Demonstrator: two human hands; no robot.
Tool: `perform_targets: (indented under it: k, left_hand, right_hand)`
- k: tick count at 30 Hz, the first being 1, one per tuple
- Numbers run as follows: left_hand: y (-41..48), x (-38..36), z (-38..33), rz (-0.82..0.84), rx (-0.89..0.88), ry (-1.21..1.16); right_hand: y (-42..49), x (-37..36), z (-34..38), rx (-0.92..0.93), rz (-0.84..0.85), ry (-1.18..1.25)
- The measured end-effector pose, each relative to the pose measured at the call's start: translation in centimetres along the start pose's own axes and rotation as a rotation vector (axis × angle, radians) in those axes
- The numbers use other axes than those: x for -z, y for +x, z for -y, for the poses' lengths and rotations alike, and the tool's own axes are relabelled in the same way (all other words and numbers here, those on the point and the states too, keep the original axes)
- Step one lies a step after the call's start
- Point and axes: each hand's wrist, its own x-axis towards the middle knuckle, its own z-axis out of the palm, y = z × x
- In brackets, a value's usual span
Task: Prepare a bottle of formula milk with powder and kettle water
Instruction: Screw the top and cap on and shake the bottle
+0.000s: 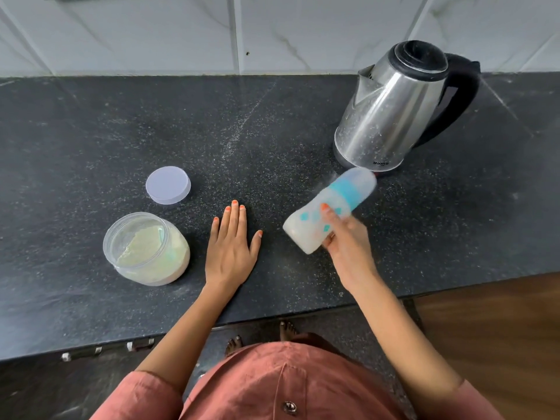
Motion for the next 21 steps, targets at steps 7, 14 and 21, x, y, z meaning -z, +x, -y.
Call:
perform_targets:
  k: [7,14,21]
  left_hand:
    - [0.0,0.0,0.0,0.001,0.003,-0.008]
    - [0.0,0.0,0.0,0.003,0.004,-0.003]
    - [0.0,0.0,0.0,0.004,0.010,-0.007]
  right_hand:
    - [-0.5,0.4,-0.1,-0.031,0.091,-0.199]
    - [-1.3,0.3,-1.3,-0.005,0.165,-0.385]
    - [0.6,0.5,0.2,0.025,-0.038,0.034]
